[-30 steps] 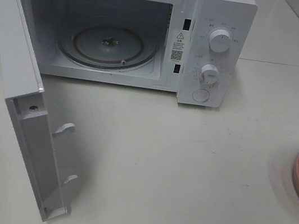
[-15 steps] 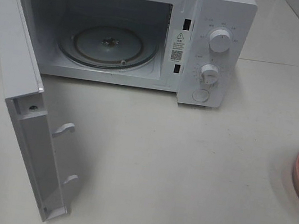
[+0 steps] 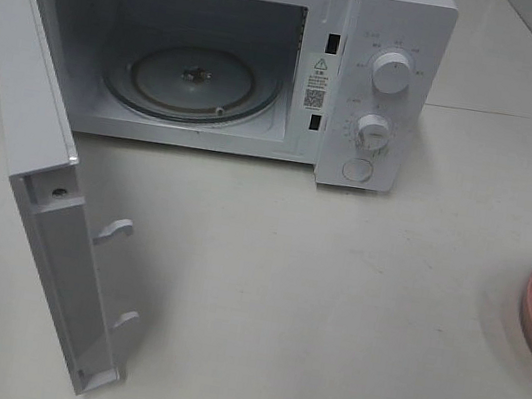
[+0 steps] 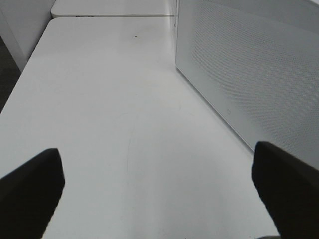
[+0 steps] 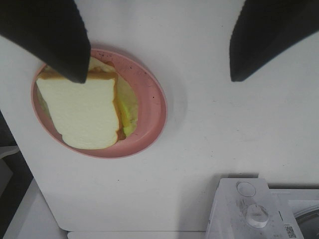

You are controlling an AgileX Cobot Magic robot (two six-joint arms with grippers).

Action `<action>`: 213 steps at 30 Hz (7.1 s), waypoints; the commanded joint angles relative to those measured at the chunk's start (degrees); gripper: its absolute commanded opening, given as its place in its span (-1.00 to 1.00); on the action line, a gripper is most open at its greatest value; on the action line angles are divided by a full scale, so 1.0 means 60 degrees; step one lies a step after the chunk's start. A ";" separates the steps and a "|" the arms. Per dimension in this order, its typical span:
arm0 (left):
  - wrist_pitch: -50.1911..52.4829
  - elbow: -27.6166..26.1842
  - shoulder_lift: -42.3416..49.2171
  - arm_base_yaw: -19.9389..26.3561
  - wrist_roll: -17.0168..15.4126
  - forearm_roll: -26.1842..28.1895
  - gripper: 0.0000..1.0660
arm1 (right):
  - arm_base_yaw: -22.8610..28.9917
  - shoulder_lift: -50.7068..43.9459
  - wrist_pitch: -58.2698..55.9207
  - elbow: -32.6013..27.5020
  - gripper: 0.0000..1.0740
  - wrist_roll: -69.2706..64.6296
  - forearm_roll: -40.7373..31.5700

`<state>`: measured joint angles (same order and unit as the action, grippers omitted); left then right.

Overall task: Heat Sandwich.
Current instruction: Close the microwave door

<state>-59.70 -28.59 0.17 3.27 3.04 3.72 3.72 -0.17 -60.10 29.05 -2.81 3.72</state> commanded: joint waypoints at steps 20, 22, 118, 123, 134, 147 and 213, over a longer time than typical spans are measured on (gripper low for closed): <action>0.0057 0.0038 0.0201 -0.0067 0.0038 0.0029 0.82 | -0.0076 -0.0267 0.0124 -0.0010 0.38 0.0076 -0.0019; 0.0057 0.0038 0.0201 -0.0067 0.0038 0.0029 0.82 | -0.0067 -0.0267 0.0124 -0.0010 0.38 0.0076 -0.0019; 1.4544 0.2836 -0.9320 -0.0067 0.0038 -0.0554 -1.00 | -0.0067 -0.0267 0.0124 -0.0010 0.38 0.0076 -0.0019; 1.5775 0.2836 -1.0485 -0.0067 0.0000 -0.1251 -1.00 | -0.0067 -0.0267 0.0124 -0.0010 0.38 0.0076 -0.0019; 1.7790 0.2492 -1.2653 -0.0067 -0.1079 -0.2712 -1.00 | -0.0067 -0.0267 0.0124 -0.0010 0.38 0.0076 -0.0019; 1.8736 0.1795 -1.4133 -0.0372 -0.1891 -0.3762 -1.00 | -0.0067 -0.0267 0.0124 -0.0010 0.38 0.0076 -0.0019; 1.7007 -0.4383 -1.8354 -0.6828 0.0907 0.2139 -1.00 | -0.0067 -0.0267 0.0124 -0.0010 0.38 0.0067 -0.0019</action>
<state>43.03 -52.37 -109.03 -36.90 8.31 15.07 3.72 -0.17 -59.87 29.05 -2.81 3.72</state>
